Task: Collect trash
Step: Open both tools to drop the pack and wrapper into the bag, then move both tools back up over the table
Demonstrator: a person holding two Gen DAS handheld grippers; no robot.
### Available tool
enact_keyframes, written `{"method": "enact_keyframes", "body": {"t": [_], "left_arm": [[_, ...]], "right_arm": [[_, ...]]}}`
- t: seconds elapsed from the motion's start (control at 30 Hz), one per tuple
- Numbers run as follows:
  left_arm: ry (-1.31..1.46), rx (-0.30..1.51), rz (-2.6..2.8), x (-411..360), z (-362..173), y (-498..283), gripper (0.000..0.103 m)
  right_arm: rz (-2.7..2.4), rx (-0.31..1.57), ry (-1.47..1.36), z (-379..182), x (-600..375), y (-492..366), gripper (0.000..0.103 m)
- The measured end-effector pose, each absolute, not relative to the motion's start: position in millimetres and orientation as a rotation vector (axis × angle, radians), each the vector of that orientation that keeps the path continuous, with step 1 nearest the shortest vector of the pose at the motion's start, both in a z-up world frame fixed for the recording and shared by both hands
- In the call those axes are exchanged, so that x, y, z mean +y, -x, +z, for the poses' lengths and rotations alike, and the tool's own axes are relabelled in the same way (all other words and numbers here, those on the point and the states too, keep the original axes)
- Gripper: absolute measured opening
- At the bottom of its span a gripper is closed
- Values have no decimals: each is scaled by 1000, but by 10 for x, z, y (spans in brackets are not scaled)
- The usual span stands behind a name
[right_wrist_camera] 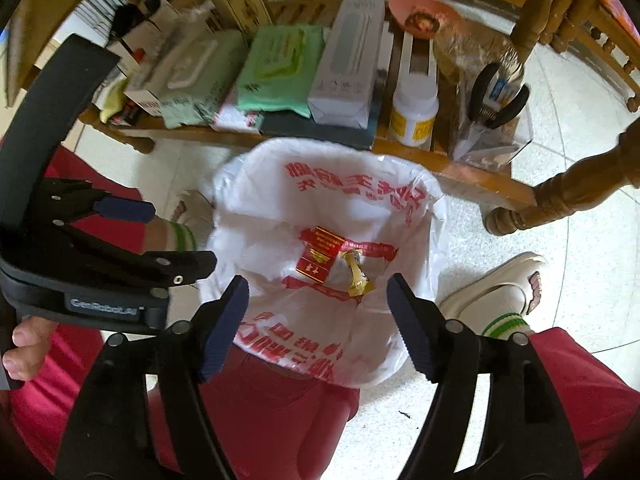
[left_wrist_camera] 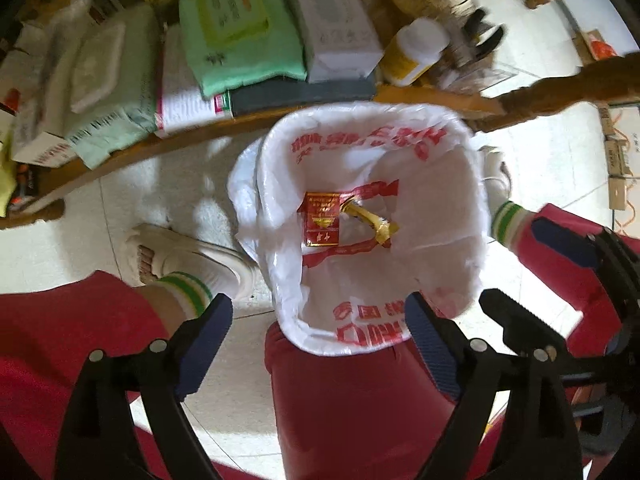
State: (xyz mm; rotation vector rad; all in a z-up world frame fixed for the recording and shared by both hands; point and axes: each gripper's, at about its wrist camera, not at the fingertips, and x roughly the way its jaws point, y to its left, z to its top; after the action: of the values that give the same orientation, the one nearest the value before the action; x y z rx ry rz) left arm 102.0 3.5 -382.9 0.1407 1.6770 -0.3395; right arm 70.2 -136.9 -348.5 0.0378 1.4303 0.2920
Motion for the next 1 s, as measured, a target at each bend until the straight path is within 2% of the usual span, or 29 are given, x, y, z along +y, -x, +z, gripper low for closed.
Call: {"method": "enact_keyframes", "body": {"t": [0.03,0.1,0.27,0.37,0.63,0.8,1.0], "left_arm": [[-157,1660,-337,37,-3735,-989,87],[-189,1626,-338,70,-3480,-912,88],[-208,1561,-390,197,-2790,-811,89],[-233,1493,-397,264,-2295,-834,90],[-332,1293,-380,343,-862,-1329,93],[-405,1193,-389,221,-100,-1657,94],[-409,1216,-450,75,336,-1984,95]], "right_arm": [[295,1415,-48,-3380,-1386,-666,71],[301,1390,-73,-3198,-1421,-611,78],[317,1289,-111,-2518,-1585,-483,82],[316,1216,-120,-2039,-1710,-489,87],[306,1002,-39,-669,-1992,-726,90],[269,865,55,143,-2134,-942,96],[300,833,133,721,-2170,-1348,96]]}}
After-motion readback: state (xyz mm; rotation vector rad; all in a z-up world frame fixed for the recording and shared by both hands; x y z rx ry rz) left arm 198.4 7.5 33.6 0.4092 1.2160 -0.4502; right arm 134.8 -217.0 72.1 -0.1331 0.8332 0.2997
